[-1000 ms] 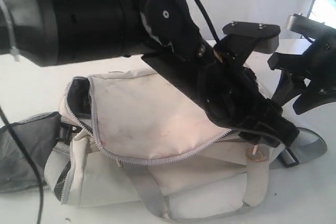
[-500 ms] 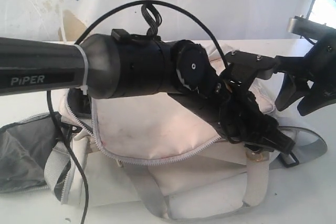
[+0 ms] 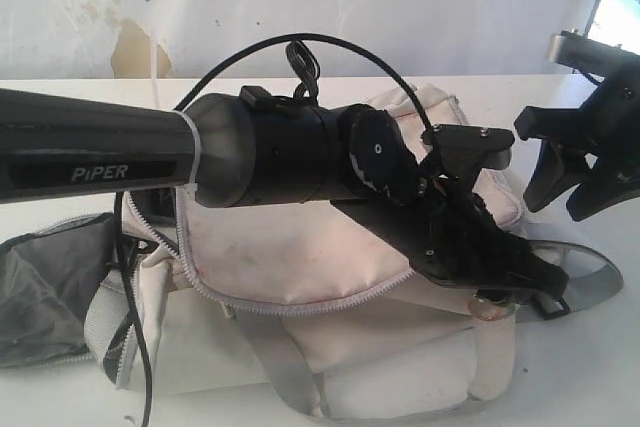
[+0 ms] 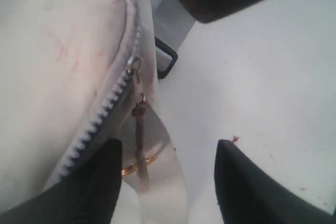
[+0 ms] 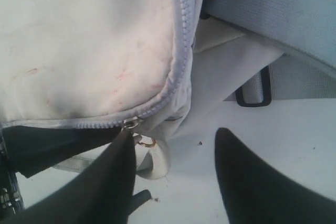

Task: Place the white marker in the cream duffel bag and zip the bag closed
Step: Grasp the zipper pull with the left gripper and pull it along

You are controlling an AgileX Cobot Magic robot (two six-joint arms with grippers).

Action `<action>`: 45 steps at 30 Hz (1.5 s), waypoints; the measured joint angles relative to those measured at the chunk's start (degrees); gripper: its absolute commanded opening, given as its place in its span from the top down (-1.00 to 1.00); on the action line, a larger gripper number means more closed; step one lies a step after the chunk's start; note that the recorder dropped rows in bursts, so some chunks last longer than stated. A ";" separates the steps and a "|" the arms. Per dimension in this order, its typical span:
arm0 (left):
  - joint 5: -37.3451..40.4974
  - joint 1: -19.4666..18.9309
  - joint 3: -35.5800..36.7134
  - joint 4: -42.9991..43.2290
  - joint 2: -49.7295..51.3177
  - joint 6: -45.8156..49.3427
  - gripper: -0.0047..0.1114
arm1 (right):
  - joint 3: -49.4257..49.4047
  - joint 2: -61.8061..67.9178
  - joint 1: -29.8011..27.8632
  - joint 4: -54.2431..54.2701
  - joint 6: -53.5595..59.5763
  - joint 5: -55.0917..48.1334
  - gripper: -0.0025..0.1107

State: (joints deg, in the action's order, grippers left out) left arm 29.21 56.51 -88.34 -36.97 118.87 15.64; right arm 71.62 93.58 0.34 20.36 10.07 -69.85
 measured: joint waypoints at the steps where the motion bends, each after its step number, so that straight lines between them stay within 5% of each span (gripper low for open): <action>1: 0.52 0.00 0.00 -0.33 0.00 -1.70 -0.04 | 0.00 0.00 0.00 0.00 0.00 0.00 0.17; 14: -1.65 0.00 0.00 8.69 0.61 -8.91 -0.04 | 0.00 0.00 0.00 0.00 0.00 0.00 0.17; 32: -5.52 0.02 0.00 1.06 3.40 -9.45 -0.04 | 0.00 0.00 0.00 -0.11 0.00 0.00 0.17; 34: -5.75 0.02 0.00 1.06 4.54 -9.45 0.10 | 0.00 0.00 0.00 -0.11 0.00 0.00 0.17; 38: -6.21 0.02 0.00 1.06 5.36 -9.45 0.89 | 0.00 0.00 0.00 -0.11 0.00 0.00 0.17; 45: -1.99 -0.11 0.00 4.94 3.80 -6.96 0.92 | 0.00 0.00 0.00 0.11 0.00 0.00 0.17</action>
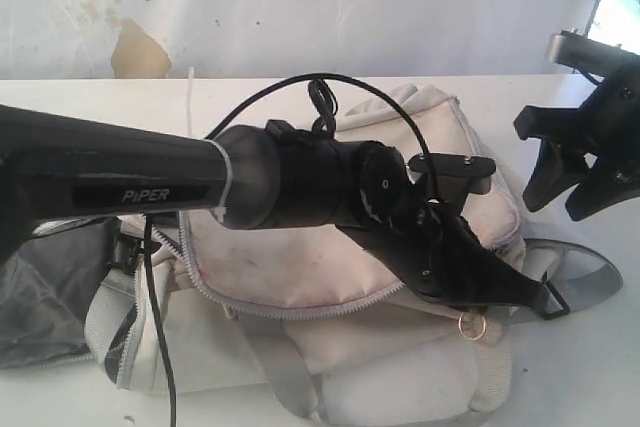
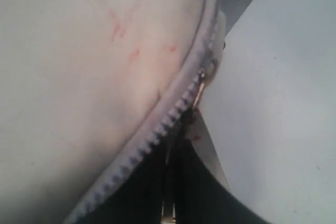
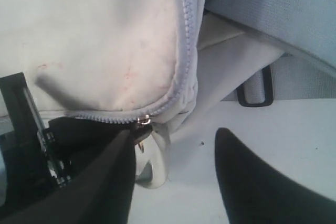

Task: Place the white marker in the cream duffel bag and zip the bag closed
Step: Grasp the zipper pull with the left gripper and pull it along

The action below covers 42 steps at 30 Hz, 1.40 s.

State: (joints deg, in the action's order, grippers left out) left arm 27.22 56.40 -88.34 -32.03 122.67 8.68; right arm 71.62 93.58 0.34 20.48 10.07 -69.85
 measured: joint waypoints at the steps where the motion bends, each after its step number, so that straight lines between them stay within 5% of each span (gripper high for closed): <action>1: 0.79 0.01 0.00 0.60 -0.44 0.00 0.92 | 0.00 0.00 0.00 0.26 0.00 0.00 0.17; 12: 8.50 -1.49 0.00 2.32 -6.64 0.24 0.92 | -3.63 4.87 0.00 6.33 0.00 0.14 0.36; 29: 14.20 -1.49 0.00 1.68 -7.74 0.24 0.92 | -3.75 6.03 0.00 9.07 0.00 5.78 0.39; 34: 12.37 -1.49 0.00 1.85 -10.06 0.24 0.92 | -3.75 6.03 0.00 10.87 0.00 5.78 0.95; 42: 21.81 -1.49 0.00 9.74 -12.25 -0.27 0.92 | -3.75 6.03 0.00 11.63 0.00 6.09 0.96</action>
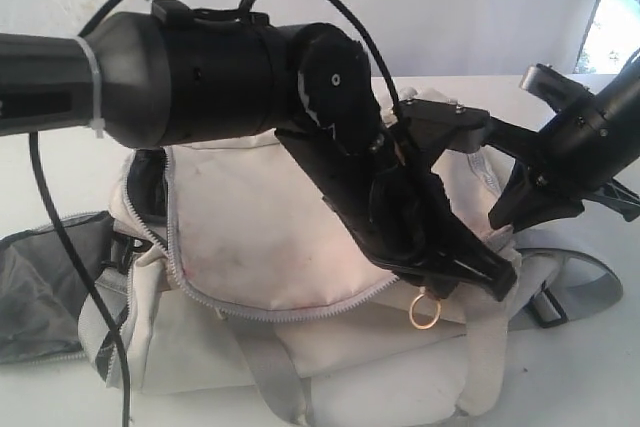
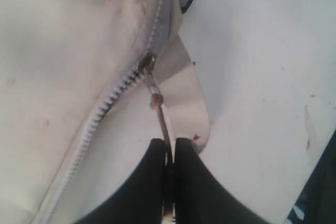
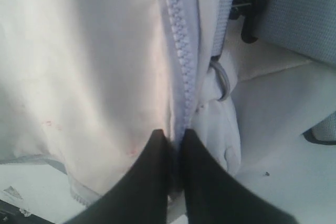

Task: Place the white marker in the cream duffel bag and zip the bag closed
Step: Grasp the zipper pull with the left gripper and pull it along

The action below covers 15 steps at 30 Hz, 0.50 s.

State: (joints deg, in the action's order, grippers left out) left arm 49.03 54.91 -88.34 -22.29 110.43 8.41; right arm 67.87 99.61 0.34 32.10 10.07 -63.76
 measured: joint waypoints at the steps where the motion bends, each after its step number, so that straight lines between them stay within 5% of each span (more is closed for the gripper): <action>1: 1.29 0.00 0.00 1.44 -0.45 -0.59 0.92 | 0.00 0.00 0.00 0.00 0.00 0.27 0.96; 15: 15.78 0.00 0.26 17.75 -7.44 -8.41 0.92 | -0.02 0.00 0.00 0.00 0.00 4.82 0.96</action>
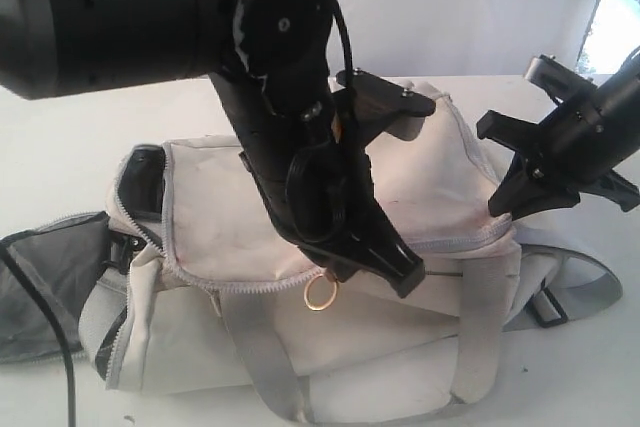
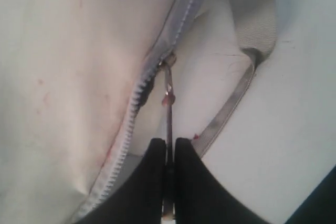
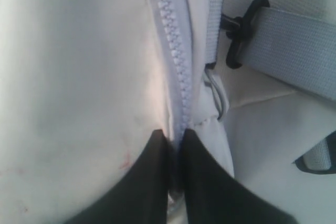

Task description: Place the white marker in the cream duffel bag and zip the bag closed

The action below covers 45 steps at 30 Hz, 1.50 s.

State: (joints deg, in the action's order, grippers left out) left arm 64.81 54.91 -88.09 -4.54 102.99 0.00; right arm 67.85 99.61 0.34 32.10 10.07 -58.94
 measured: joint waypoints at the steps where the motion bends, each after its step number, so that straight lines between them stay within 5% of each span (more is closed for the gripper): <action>1: 0.17 0.00 0.52 0.77 -0.68 -0.59 0.92 | 0.00 0.00 0.00 0.00 0.00 0.29 0.96; 29: 3.03 -17.42 22.08 0.65 -21.69 -0.48 0.92 | 0.00 0.00 0.00 -1.85 0.00 3.97 0.96; 45: -2.34 -29.88 23.42 -2.67 -27.98 -0.37 0.92 | 0.00 0.00 0.23 -1.38 1.66 3.86 0.96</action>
State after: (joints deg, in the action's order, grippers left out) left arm 62.47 25.03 -64.67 -7.21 75.01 -0.37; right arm 67.85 99.61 0.58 30.72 11.73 -55.07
